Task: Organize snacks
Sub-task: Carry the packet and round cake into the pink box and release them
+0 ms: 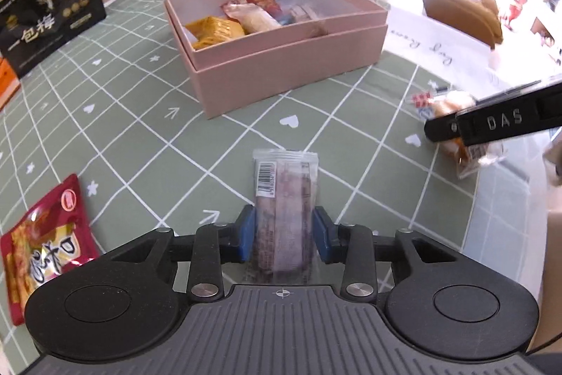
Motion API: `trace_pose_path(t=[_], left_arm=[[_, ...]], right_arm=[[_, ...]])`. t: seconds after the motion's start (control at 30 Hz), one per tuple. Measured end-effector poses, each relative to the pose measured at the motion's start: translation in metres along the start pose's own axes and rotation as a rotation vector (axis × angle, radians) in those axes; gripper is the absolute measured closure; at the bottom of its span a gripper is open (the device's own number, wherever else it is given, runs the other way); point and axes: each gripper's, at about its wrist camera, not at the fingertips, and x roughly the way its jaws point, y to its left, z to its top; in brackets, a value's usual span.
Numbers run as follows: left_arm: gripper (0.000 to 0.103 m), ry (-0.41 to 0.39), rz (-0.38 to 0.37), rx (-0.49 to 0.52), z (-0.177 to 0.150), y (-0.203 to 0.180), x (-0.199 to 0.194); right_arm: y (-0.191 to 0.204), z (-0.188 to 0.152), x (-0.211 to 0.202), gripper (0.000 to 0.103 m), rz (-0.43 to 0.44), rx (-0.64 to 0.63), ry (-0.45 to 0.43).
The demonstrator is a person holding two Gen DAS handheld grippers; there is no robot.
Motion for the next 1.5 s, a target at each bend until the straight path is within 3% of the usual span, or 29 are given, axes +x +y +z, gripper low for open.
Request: trace_pose_path(t=[0.13,0.23,0.4,0.5,0.57,0.7,0.87,0.97,1.03,1.1,1.3,1.4,1.5], left_arm=[[0.065,-0.029,-0.036,-0.055,0.002,0.005,-0.007],[0.065,-0.132,-0.060,-0.089,0.021,0.011,-0.029],[0.065,-0.338,-0.096,-0.119,0.093,0.030,-0.079],[0.065,-0.411,-0.088,-0.096,0.137,0.037,-0.091],[0.065,-0.423,-0.104,-0.106,0.162,0.045,-0.087],[0.065,-0.368,-0.170,-0.179,0.192,0.063,-0.052],[0.064,-0.304,-0.202,-0.188,0.184,0.068,-0.002],[0.062,-0.244,-0.306,-0.266,0.175,0.082,0.031],[0.061,-0.250,-0.309,-0.324,0.164,0.093,0.040],[0.061,-0.250,-0.279,-0.372,0.157,0.107,0.043],[0.062,-0.241,-0.322,-0.427,0.139,0.147,0.025],[0.062,-0.278,-0.274,-0.484,0.122,0.168,0.007],[0.062,-0.265,-0.222,-0.519,0.104,0.190,0.000]], right_arm=[[0.001,-0.001,-0.003,0.049,0.009,0.003,-0.002],[0.001,0.002,-0.009,0.049,0.011,-0.002,-0.021],[-0.002,0.015,-0.029,0.049,0.014,0.001,-0.082],[-0.003,0.025,-0.043,0.049,0.020,0.005,-0.128],[-0.004,0.031,-0.050,0.049,0.017,0.004,-0.158],[-0.007,0.044,-0.057,0.049,0.007,0.035,-0.194],[-0.009,0.049,-0.061,0.049,-0.002,0.050,-0.224],[-0.009,0.051,-0.054,0.049,-0.014,0.053,-0.203],[-0.007,0.053,-0.048,0.049,-0.023,0.050,-0.190],[-0.004,0.054,-0.044,0.049,-0.026,0.047,-0.186],[0.010,0.076,-0.030,0.049,0.013,0.030,-0.167],[0.024,0.109,-0.024,0.049,0.066,0.028,-0.187],[0.046,0.159,-0.008,0.048,0.123,0.072,-0.196]])
